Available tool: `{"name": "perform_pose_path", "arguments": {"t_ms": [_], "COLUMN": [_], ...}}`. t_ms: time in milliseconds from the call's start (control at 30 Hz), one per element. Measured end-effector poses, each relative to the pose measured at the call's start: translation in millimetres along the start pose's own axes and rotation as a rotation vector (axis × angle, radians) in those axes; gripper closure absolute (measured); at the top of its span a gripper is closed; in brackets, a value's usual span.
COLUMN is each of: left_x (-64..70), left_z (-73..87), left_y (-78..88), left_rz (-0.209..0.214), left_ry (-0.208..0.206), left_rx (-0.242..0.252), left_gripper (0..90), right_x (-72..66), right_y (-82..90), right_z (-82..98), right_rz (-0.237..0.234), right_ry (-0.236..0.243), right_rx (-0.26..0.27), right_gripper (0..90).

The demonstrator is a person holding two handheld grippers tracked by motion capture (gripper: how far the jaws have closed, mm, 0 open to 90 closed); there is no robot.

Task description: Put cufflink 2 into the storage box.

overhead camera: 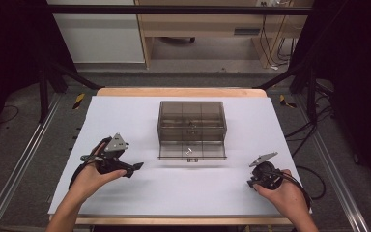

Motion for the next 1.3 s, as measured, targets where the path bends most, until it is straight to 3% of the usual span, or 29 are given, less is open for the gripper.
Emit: {"name": "perform_pose_path", "arguments": {"t_ms": [567,733,1300], "left_x": [2.2,3.4,5.0], "left_z": [0.9,0.9,1.3], "left_y": [-2.3,-3.5,-4.9], "left_rz": [0.009,0.012,0.021], "left_ry": [-0.006,-0.008,-0.013], "left_rx": [-0.009,-0.010,-0.016], "left_gripper": [9.4,9.5,9.5], "right_x": [2.4,2.0,8.4], "right_y": [1.9,3.1,2.4], "right_z": [1.5,-0.2,4.3], "right_rz": [-0.009,-0.017,-0.018], "right_ry": [0.006,0.004,0.006], "right_rx": [0.022,0.038,0.039], "right_gripper": [78.5,83.2,70.3]}}
Point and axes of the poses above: each handheld gripper's, and its own axes: y roughly backward along the jaws, z roughly out of its underside, x roughly to its right, the point moved 3 cm from there along -y, roughly forward along the jaws, and after that the axes turned 8 degrees about -z, right-handed, at the moved point
